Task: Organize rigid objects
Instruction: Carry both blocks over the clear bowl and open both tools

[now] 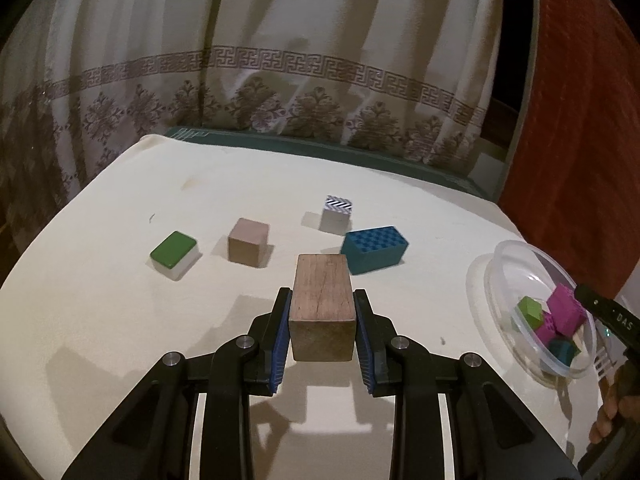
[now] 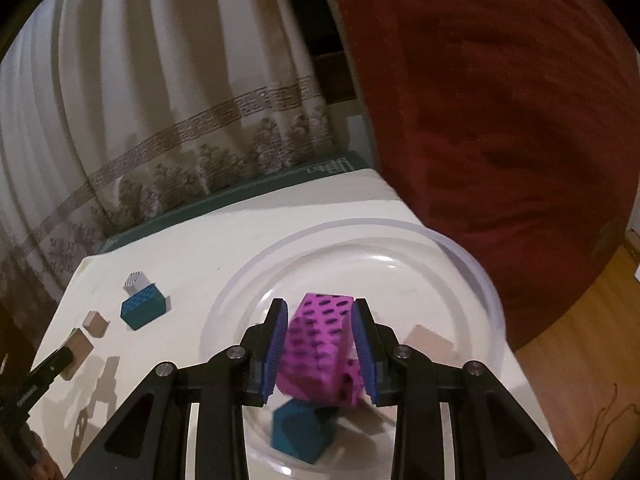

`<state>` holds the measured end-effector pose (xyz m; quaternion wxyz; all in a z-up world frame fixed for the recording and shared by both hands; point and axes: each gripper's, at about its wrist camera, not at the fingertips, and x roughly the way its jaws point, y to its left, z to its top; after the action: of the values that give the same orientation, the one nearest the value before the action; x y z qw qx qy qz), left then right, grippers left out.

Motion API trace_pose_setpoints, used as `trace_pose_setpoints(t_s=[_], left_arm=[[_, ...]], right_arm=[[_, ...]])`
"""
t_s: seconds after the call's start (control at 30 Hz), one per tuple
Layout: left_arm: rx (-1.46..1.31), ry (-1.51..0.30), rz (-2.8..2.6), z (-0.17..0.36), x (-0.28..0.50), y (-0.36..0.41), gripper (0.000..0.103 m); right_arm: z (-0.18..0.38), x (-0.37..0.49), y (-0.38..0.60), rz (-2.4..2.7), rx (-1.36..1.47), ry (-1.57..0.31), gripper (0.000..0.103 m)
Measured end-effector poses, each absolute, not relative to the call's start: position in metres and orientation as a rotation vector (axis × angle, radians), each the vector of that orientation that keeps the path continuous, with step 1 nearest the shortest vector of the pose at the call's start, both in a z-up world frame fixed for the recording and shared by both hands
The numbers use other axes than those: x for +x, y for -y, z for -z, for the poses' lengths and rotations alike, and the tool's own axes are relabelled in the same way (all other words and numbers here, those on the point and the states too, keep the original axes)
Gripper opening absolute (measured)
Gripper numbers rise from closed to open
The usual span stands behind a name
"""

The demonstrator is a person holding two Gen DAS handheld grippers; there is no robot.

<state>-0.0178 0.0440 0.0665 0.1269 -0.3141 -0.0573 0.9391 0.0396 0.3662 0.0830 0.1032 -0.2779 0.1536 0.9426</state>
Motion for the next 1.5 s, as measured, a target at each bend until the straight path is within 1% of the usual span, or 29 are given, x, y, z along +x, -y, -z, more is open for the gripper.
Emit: trace_pose_setpoints(t_s=[0.7, 1.07, 1.3, 1.5], left_arm=[[-0.875, 0.037, -2.617, -0.089, -0.007, -0.119, 0.030], [-0.836, -0.029, -2.514, -0.104, -0.013, -0.175, 0.030], [-0.859, -0.083, -2.417, -0.100, -0.024, -0.214, 0.030], [-0.826, -0.138, -2.359, -0.102, -0.030, -0.248, 0.030]], right_arm=[[-0.071, 0.068, -0.386, -2.800, -0.799, -0.517, 0.035], [-0.066, 0.071, -0.393, -2.811, -0.794, -0.576, 0.035], [-0.061, 0.070, -0.398, -2.816, -0.802, -0.612, 0.035], [-0.057, 0.070, -0.402, -2.814, -0.801, -0.637, 0.035]])
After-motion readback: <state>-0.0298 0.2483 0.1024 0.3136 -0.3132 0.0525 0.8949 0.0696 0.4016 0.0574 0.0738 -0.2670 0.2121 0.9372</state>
